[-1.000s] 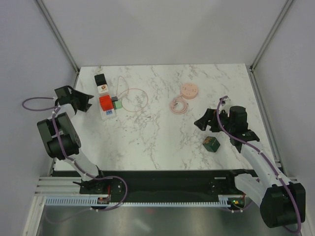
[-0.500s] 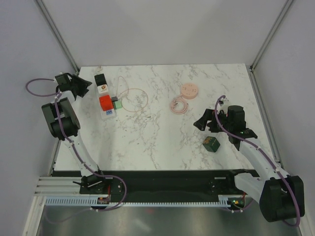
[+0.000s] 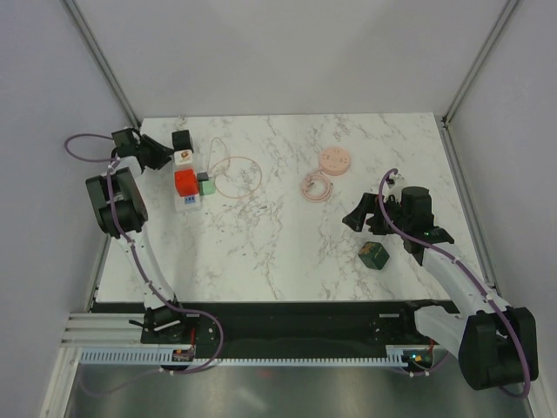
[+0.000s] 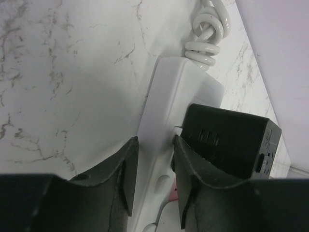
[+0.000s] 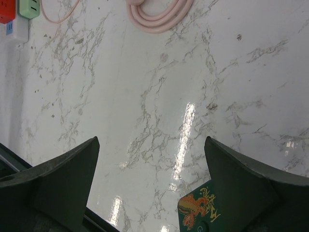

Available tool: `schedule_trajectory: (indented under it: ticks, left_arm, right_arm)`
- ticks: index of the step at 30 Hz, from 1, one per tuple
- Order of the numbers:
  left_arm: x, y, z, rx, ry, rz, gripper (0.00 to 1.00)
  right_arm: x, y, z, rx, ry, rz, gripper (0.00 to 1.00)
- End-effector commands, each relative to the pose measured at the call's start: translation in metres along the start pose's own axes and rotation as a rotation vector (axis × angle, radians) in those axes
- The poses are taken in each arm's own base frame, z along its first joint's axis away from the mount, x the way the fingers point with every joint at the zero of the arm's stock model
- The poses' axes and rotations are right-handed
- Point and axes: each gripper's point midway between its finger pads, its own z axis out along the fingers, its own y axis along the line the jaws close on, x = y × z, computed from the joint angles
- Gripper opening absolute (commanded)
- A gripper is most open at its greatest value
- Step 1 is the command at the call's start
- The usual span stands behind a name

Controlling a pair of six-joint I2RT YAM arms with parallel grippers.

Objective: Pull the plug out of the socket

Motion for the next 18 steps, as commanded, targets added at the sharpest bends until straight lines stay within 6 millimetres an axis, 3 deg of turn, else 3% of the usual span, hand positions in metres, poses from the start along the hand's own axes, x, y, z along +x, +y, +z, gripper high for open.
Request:
schedule_trajectory:
  ticks: [1,7,11,14,15,16,18]
  left_arm:
    - [0.057,-0.006,-0.004,-0.001,0.150,-0.018,0.40]
    - [0.135,-0.035,-0.022,0.033,0.265,-0.016,0.38]
    - [0.186,-0.051,-0.049,0.041,0.332,-0.019,0.36]
    - [0.198,-0.048,-0.070,0.021,0.332,-0.021,0.38]
    - [0.192,-0.057,-0.079,0.036,0.314,-0.020,0.40]
    - [0.193,-0.053,-0.086,0.007,0.327,-0.027,0.42]
    - [0.170,-0.058,-0.101,-0.015,0.277,-0.010,0.45]
  right_arm:
    - [-0.014,0.004,-0.001,-0.006,-0.044,-0.030,0.98]
    - [-0.009,0.009,-0.003,-0.008,-0.020,-0.029,0.98]
    - [-0.002,0.015,-0.008,0.008,-0.009,-0.038,0.98]
    - [0.005,0.027,-0.012,-0.015,-0.001,-0.024,0.98]
    - [0.010,0.035,-0.012,-0.035,0.009,-0.027,0.98]
    - [0.013,0.039,-0.012,-0.045,0.011,-0.026,0.98]
    - [0.018,0.051,-0.013,-0.064,0.013,-0.022,0.98]
